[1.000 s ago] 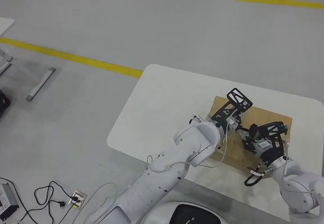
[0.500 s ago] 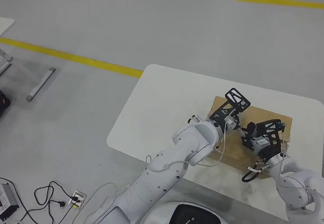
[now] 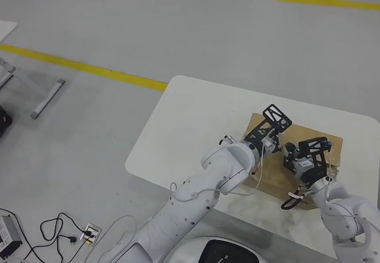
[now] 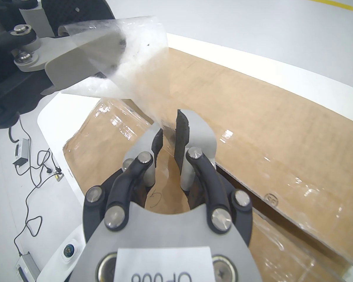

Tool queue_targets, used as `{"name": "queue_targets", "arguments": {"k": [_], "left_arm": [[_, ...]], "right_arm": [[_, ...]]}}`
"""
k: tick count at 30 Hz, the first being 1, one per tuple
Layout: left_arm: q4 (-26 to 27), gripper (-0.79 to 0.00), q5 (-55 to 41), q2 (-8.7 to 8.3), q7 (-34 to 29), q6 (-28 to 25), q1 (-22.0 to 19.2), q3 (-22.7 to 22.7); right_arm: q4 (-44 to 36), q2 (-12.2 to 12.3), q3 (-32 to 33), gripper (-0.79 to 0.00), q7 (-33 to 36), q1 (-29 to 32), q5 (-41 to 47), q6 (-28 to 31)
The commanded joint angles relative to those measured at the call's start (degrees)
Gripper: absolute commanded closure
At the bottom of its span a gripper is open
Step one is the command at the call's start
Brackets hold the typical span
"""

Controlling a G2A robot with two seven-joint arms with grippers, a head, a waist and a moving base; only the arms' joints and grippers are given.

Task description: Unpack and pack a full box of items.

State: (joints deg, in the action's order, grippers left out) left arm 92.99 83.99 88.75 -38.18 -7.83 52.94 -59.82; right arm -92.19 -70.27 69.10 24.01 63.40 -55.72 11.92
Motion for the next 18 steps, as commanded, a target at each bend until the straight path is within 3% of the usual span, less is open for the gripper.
{"name": "queue_targets", "arguments": {"k": [1,4,5,7,8,9,18], "left_arm": [[0.05,0.000,-0.15,0.02,-0.11,0.00,-0.03,0.08],[0.24,-0.012,-0.28,0.06,-0.26,0.03,-0.08,0.29],[0.36,-0.102,-0.46,0.09,-0.26,0.09,-0.08,0.37],[0.66,-0.302,-0.56,0.15,-0.45,0.24,-0.15,0.66],[0.71,-0.511,-0.59,0.17,-0.56,0.27,-0.14,0.78],[0.71,-0.785,-0.56,0.17,-0.73,0.33,-0.10,0.82],[1.38,-0.785,-0.45,0.10,-1.89,-0.11,0.39,0.85]], "right_arm": [[0.01,-0.02,0.08,0.000,-0.13,-0.05,-0.34,-0.63],[-0.39,-0.03,0.24,0.000,-0.32,0.01,-0.70,-1.19],[-0.69,-0.01,0.43,0.000,-0.30,0.10,-1.14,-1.78],[-1.54,-0.01,0.70,0.000,-0.30,0.44,-1.55,-2.93],[-2.04,0.02,1.01,0.000,-0.30,0.60,-1.85,-3.57],[-2.59,0.05,1.46,0.000,-0.30,0.83,-2.14,-4.53],[-8.95,0.54,4.61,0.000,1.00,3.72,-5.40,-7.83]]}}
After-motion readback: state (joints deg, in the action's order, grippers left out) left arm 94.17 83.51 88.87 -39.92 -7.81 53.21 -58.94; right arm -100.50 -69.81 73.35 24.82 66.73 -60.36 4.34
